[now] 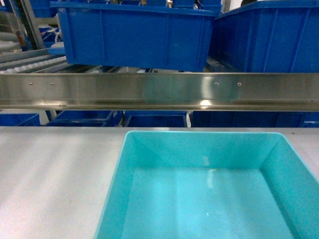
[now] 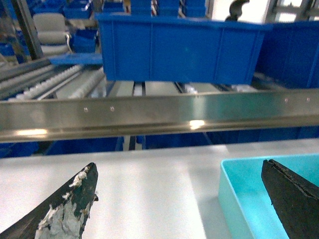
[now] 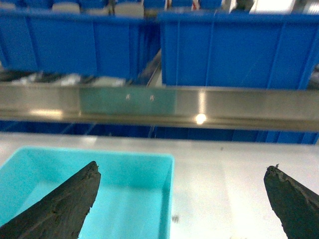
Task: Organize blue bins on left shelf correctly
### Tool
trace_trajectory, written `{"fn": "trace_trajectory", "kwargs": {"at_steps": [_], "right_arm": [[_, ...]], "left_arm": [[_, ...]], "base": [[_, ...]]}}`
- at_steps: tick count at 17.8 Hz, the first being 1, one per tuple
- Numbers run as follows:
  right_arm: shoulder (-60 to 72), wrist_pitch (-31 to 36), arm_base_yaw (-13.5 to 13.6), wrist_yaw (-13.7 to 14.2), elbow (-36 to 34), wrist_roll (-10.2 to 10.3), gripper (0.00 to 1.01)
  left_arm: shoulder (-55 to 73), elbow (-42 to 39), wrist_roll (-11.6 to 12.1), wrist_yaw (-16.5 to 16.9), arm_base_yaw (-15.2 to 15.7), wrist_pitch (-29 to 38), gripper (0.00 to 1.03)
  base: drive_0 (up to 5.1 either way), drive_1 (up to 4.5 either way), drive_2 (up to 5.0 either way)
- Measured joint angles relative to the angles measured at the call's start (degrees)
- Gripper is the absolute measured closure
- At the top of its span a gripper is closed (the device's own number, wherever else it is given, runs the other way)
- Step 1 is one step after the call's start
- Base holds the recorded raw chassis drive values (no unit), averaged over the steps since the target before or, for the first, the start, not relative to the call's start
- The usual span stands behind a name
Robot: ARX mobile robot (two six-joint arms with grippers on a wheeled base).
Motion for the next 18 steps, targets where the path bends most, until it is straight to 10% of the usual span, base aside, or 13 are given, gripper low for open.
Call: {"fn": "trace_trajectory", "kwargs": {"at_steps": [8, 13, 18], "right_arm": [[14.6, -5.7, 3.7, 1.5, 4.3, 2.2, 0.03], [27.5, -6.0, -1.4, -6.3, 9.1, 1.3, 0.03], [35.0, -12.7, 0.6, -9.3, 15.3, 0.8, 0.03]], "left_arm": [[12.1, 2.7, -1.5, -2.3, -2.4, -1.6, 0.05], [25.2, 8.8, -5.2, -8.2, -9.2, 6.0, 0.05], [39.9, 13.8, -11.6, -10.8, -11.3, 4.7, 0.05]], "base": [[0.0, 0.00, 0.0], [0.0, 0.00, 0.0], [0.0, 0.00, 0.0]]}}
